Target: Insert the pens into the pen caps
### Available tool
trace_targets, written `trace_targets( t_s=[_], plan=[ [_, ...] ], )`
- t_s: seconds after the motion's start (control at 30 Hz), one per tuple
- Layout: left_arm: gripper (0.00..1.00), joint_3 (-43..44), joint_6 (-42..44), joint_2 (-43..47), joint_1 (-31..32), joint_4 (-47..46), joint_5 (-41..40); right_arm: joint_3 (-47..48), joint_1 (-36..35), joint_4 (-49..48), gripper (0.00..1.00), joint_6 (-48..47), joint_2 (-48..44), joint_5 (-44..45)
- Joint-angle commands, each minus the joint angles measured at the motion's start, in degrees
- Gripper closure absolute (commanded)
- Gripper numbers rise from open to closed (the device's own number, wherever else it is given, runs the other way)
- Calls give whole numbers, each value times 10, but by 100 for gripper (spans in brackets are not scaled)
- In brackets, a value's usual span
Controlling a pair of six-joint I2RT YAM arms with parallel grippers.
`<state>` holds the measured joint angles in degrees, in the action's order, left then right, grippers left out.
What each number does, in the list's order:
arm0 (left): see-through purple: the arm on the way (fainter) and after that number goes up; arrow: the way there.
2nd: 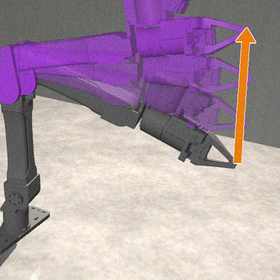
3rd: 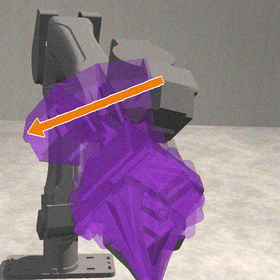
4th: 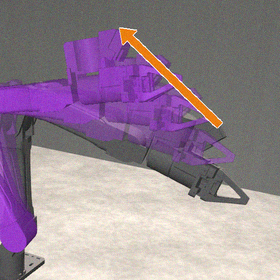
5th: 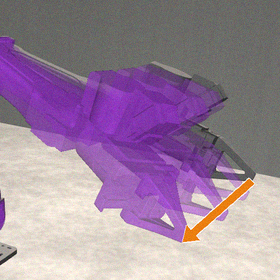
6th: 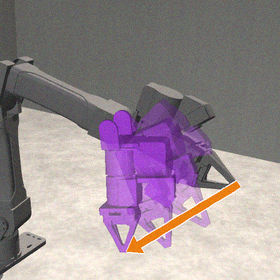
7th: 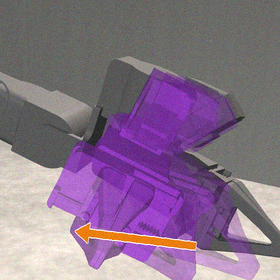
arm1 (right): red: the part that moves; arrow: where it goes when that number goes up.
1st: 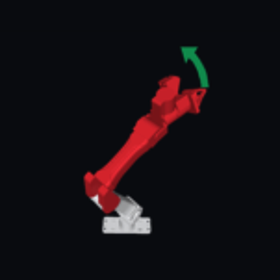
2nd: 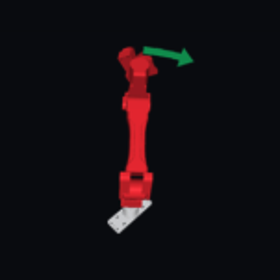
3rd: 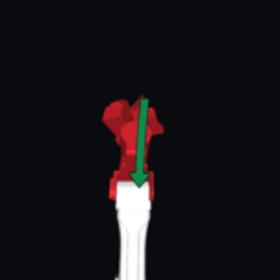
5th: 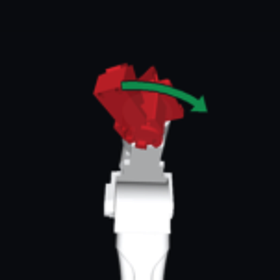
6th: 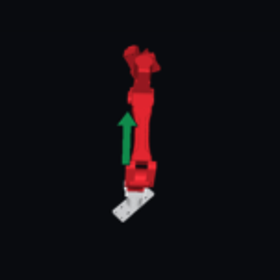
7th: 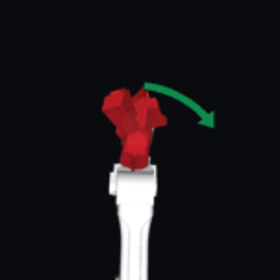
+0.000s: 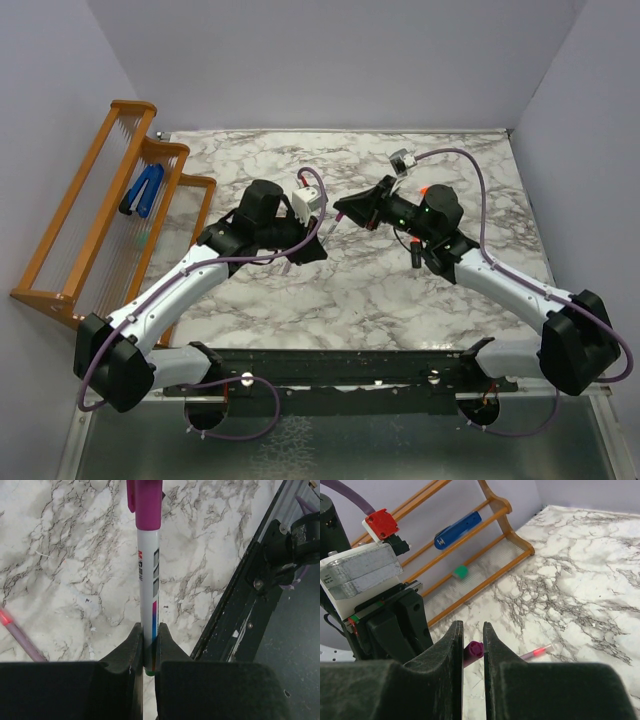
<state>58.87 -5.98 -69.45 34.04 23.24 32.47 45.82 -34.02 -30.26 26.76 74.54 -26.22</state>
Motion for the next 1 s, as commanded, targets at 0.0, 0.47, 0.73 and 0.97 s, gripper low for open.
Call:
trace_targets(
  t_s=[0.0,0.47,0.73,0.97],
  plan=[
    [100,103,-3,56,-6,-631,-24,-62,-55,235,100,15,40,-166],
    [100,42,-1,61,-6,-673,-88,-51,-92,93,99,168,14,-176],
    [100,36,9,65,-6,-685,-105,-41,-126,99,100,174,13,-149],
    [100,45,17,69,-6,-685,-112,-39,-139,198,99,118,-1,-93]
  ],
)
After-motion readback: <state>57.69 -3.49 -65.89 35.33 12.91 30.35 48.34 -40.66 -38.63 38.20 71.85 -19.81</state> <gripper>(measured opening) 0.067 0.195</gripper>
